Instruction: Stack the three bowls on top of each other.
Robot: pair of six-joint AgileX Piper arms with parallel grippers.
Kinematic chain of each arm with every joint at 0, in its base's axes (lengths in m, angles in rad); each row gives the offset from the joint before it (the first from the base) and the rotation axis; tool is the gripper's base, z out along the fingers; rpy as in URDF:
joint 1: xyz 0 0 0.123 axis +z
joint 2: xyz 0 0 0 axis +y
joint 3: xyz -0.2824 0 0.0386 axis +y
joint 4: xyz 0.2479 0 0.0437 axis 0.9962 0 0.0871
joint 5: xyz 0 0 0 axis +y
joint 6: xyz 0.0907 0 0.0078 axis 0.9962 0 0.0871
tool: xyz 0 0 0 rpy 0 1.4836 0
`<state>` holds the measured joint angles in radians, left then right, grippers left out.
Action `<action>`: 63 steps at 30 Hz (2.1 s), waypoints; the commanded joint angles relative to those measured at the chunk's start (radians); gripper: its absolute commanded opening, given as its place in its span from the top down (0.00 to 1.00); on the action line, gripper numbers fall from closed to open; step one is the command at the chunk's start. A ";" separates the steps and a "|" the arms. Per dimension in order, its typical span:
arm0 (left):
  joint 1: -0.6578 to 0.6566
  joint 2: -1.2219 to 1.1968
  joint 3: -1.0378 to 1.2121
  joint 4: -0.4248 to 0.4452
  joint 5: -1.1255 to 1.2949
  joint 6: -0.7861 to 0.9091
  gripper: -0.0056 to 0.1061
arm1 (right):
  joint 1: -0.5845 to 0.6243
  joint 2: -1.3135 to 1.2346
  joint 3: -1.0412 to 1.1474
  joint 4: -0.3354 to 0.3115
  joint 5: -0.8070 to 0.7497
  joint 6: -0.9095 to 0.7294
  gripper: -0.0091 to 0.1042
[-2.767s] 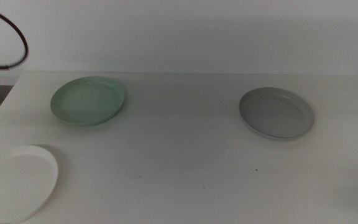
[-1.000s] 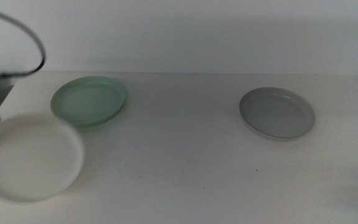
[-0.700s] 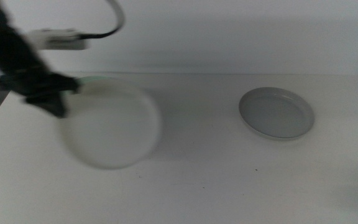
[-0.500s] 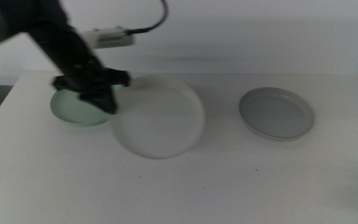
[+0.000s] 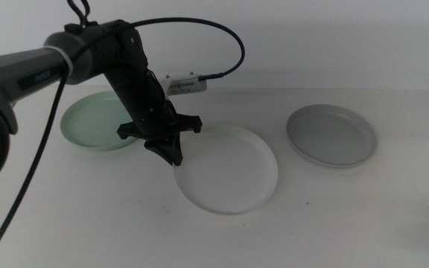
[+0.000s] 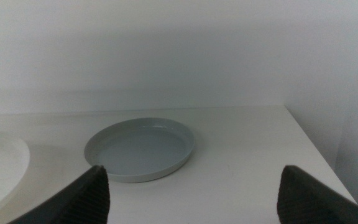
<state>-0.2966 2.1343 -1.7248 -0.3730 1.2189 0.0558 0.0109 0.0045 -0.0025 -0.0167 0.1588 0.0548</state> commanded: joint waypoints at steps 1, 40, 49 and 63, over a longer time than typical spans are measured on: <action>-0.004 0.002 -0.012 -0.021 0.002 0.019 0.97 | -0.002 -0.005 0.003 -0.004 -0.010 -0.003 0.18; 0.011 0.076 -0.038 -0.098 -0.046 0.078 0.49 | -0.002 -0.005 0.003 -0.004 -0.010 -0.003 0.18; 0.129 -0.085 -0.097 -0.054 0.002 0.064 0.11 | -0.002 -0.005 0.003 -0.004 -0.010 -0.003 0.18; 0.363 -0.152 -0.122 0.244 -0.179 0.050 0.11 | -0.002 -0.005 0.003 -0.004 -0.010 -0.003 0.18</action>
<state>0.0450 1.9570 -1.8344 -0.1461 1.1031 0.1033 0.0109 0.0045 -0.0025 -0.0167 0.1588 0.0548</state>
